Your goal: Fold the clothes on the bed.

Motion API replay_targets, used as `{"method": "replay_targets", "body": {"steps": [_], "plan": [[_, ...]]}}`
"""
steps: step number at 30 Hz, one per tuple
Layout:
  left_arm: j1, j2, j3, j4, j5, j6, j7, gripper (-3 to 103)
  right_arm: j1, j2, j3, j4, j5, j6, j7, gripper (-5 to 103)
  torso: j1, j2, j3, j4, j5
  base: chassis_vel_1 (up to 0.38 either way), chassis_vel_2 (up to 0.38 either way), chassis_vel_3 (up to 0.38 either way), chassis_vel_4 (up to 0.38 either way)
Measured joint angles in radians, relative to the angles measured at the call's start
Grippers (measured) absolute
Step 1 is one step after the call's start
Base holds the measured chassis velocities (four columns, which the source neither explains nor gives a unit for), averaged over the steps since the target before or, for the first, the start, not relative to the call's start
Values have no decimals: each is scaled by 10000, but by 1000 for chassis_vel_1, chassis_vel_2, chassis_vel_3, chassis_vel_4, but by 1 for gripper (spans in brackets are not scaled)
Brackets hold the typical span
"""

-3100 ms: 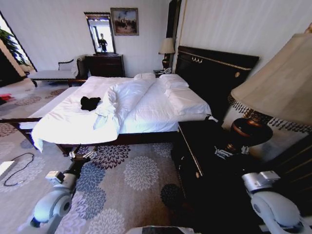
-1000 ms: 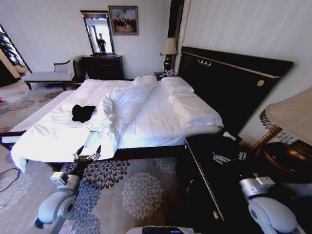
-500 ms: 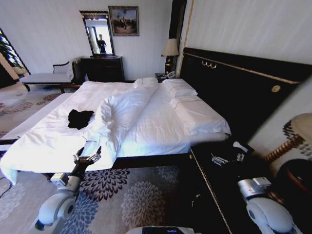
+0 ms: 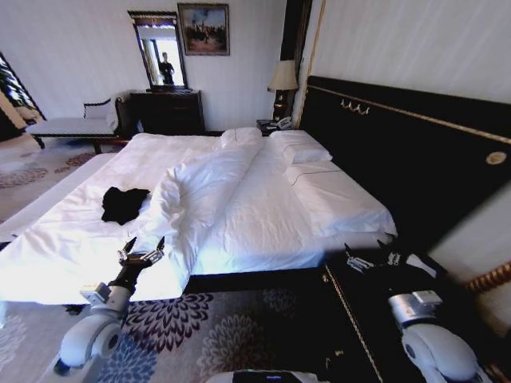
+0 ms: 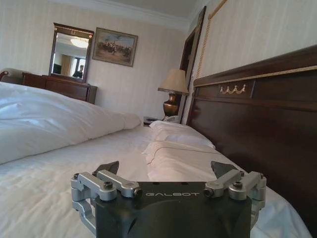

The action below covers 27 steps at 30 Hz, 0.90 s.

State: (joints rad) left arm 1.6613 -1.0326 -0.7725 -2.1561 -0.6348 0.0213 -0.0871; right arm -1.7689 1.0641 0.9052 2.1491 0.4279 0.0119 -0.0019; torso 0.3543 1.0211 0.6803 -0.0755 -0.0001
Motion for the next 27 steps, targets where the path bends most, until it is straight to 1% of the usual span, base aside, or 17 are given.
{"method": "replay_targets", "body": {"steps": [27], "plan": [[108, 4, -66, -151, -28, -83, 23, 100, 69, 109, -46, -73, -53, 172, 56, 100, 1, 0, 0, 0, 2, -178, 180, 182, -176]]}}
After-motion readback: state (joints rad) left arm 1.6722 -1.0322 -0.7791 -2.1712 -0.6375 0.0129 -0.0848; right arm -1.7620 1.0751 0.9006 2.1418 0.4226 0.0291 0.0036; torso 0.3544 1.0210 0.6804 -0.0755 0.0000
